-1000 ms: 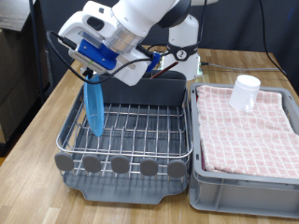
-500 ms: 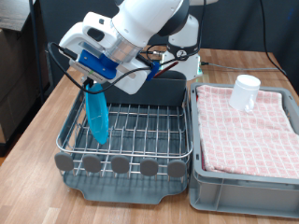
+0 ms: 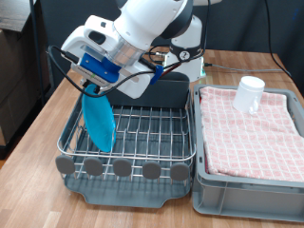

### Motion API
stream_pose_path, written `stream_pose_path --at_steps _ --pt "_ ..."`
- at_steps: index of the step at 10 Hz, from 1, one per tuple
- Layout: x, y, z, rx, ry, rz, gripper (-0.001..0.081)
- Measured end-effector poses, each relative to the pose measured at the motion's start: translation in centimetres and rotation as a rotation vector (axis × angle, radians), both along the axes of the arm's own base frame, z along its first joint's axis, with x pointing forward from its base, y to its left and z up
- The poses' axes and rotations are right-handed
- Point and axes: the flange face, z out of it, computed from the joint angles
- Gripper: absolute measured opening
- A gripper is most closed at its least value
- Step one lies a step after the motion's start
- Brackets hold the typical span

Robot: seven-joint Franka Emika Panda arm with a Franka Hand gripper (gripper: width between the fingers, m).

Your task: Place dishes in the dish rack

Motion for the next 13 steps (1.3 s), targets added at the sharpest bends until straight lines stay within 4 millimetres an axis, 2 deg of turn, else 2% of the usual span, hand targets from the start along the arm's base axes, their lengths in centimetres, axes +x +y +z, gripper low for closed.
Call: stream_pose_path --at_steps 1,2,3,4,5,6,7,8,11,12,13 --pt "0.2 0.0 0.9 0.009 -0.005 -0.002 0.0257" --pt "0.4 0.1 2.1 0.032 -0.009 -0.003 0.0415" --pt "0.6 0.2 3.4 0.060 -0.011 -0.004 0.0415" --pt "0.6 0.2 4.9 0.085 -0.016 -0.006 0.0601" --pt "0.6 0.3 6.4 0.107 -0.023 -0.008 0.0741" --pt "0.6 0.5 8.0 0.133 -0.033 -0.009 0.0741" --pt "0.6 0.7 9.6 0.153 -0.042 -0.001 0.0788" --pt "0.6 1.0 11.3 0.184 -0.039 0.008 0.0799" --pt "0.4 2.8 16.0 0.218 0.015 0.026 0.0803" --pt "0.3 3.5 16.7 0.199 0.034 0.040 0.0803" --pt "0.2 3.3 16.5 0.205 0.034 0.033 0.0803"
